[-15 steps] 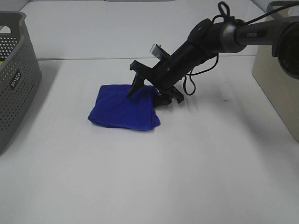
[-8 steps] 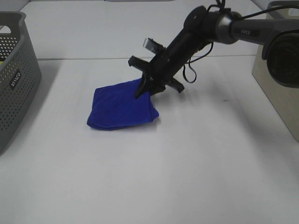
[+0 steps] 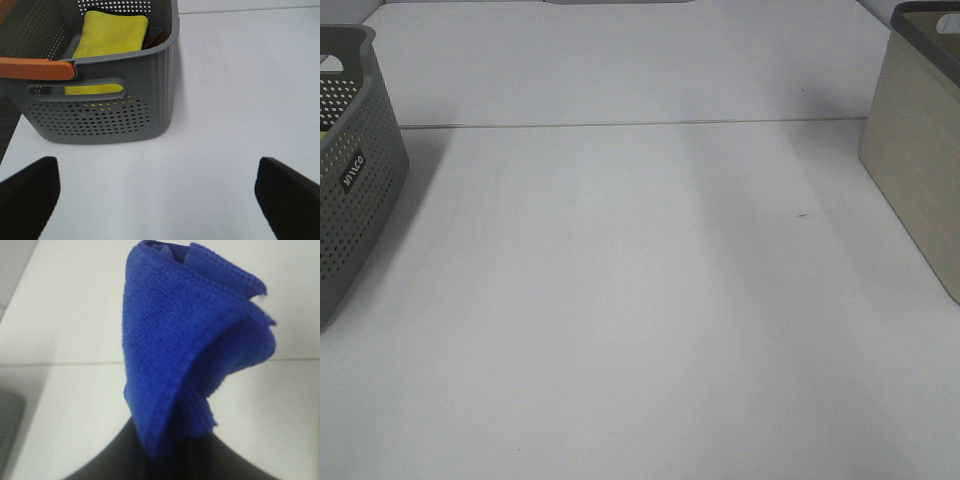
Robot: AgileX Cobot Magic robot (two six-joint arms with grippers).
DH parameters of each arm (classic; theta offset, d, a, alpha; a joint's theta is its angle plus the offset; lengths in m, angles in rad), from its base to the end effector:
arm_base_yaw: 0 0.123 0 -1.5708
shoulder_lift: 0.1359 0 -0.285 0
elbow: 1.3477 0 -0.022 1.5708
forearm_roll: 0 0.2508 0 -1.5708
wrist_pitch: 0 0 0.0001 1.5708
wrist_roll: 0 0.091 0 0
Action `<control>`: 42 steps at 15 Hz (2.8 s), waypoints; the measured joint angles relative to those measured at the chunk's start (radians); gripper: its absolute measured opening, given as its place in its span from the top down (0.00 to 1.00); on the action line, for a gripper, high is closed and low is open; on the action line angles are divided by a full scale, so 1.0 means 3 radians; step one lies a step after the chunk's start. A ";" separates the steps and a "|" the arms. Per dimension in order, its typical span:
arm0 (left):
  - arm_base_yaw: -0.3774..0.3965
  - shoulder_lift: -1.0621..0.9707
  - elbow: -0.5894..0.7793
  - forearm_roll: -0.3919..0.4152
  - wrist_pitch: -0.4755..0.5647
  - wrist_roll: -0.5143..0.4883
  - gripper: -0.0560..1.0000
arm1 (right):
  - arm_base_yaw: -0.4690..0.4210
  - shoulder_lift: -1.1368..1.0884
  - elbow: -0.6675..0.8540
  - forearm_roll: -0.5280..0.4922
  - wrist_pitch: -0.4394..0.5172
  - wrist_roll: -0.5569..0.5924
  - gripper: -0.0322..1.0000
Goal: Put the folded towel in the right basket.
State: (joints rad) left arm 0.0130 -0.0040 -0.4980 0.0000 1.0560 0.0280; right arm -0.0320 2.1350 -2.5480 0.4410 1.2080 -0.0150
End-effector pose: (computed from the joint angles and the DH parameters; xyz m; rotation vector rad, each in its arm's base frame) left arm -0.0050 -0.0001 0.2771 0.0153 2.0376 0.0257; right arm 0.4592 0.0216 0.4285 -0.0188 2.2289 0.5244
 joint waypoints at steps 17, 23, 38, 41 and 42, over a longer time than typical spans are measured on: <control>0.0000 0.0000 0.0000 0.0000 0.0000 0.0000 0.01 | -0.0763 -0.0357 0.1630 -0.1357 0.0050 0.0123 0.04; 0.0000 0.0000 0.0000 0.0000 0.0000 0.0000 0.01 | -0.0183 -0.1057 0.1813 -0.1233 0.0043 0.0153 0.03; 0.0000 0.0000 0.0000 0.0000 0.0000 0.0000 0.01 | 0.0003 -0.6100 0.6020 -0.1177 -0.0043 0.0177 0.03; 0.0000 0.0000 0.0000 0.0000 0.0000 0.0000 0.01 | 0.0003 -0.6733 0.6207 -0.1177 -0.0020 0.0177 0.03; 0.0000 0.0000 0.0000 0.0000 0.0000 0.0000 0.01 | 0.0003 -0.6823 0.6250 -0.1180 -0.0020 0.0177 0.03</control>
State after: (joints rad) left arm 0.0130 -0.0040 -0.4980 0.0000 1.0560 0.0280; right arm -0.0310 0.0880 -0.6730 0.0870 1.2020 0.0380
